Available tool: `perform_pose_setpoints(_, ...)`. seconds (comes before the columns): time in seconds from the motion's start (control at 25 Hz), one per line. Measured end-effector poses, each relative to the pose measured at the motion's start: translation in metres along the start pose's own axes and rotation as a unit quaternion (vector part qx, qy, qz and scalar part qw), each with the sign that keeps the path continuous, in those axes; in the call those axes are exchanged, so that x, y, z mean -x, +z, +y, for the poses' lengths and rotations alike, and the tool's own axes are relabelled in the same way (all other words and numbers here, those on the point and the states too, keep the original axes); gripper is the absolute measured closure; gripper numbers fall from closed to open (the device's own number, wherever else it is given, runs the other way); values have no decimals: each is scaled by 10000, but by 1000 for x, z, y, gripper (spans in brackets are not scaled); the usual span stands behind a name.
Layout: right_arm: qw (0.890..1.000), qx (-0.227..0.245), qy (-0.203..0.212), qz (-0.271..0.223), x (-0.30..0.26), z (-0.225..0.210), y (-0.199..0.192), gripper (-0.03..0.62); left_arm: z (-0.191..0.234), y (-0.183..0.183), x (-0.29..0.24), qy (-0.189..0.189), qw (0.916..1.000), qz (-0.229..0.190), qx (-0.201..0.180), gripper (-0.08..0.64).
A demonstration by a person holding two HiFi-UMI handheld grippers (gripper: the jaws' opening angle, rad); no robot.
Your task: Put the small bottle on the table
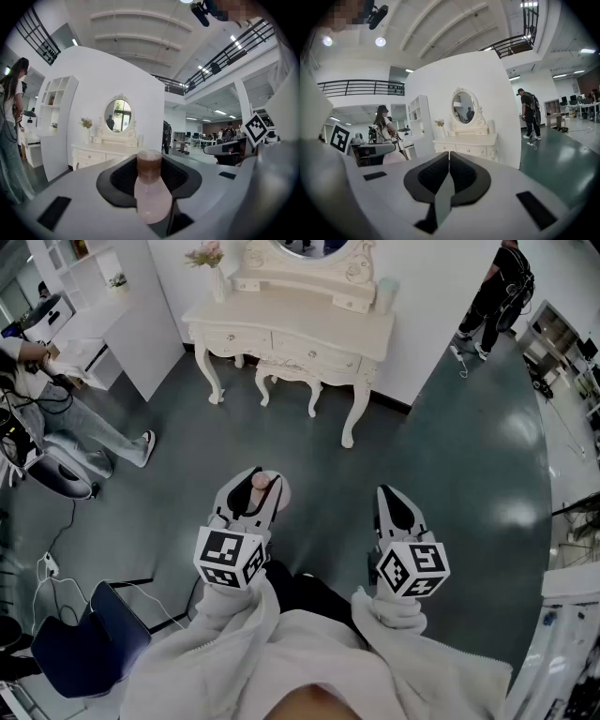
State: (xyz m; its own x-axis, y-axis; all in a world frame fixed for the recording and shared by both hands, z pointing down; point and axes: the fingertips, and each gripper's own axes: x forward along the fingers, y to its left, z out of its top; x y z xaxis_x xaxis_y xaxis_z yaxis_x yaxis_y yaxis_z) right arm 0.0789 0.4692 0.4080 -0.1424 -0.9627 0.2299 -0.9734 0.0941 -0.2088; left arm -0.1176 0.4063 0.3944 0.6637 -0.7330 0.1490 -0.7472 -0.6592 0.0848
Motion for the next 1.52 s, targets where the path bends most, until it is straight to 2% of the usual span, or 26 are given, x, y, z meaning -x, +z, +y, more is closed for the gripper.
perform_pose_setpoints(0.32,10000,-37,-46,-1,-2,6,-2,554,1,-8,9,2,10000,32,-37,406)
perform_pose_setpoints(0.6,9999,-35,156,27,-5,17,-3,554,-4,-13,17,2,10000,45,-5,405)
perform_pose_setpoints(1.0,9990,-53,444,45,-22,39,-10,554,13,-19,31,265,9996,42,8,406)
perform_pose_setpoints(1.32,9990,-25,440,60,-54,38,-3,554,36,-12,6,244,9997,-50,38,405)
perform_pose_setpoints(1.52,9993,95,370,52,-88,27,14,554,59,2,-30,178,9994,-179,234,405)
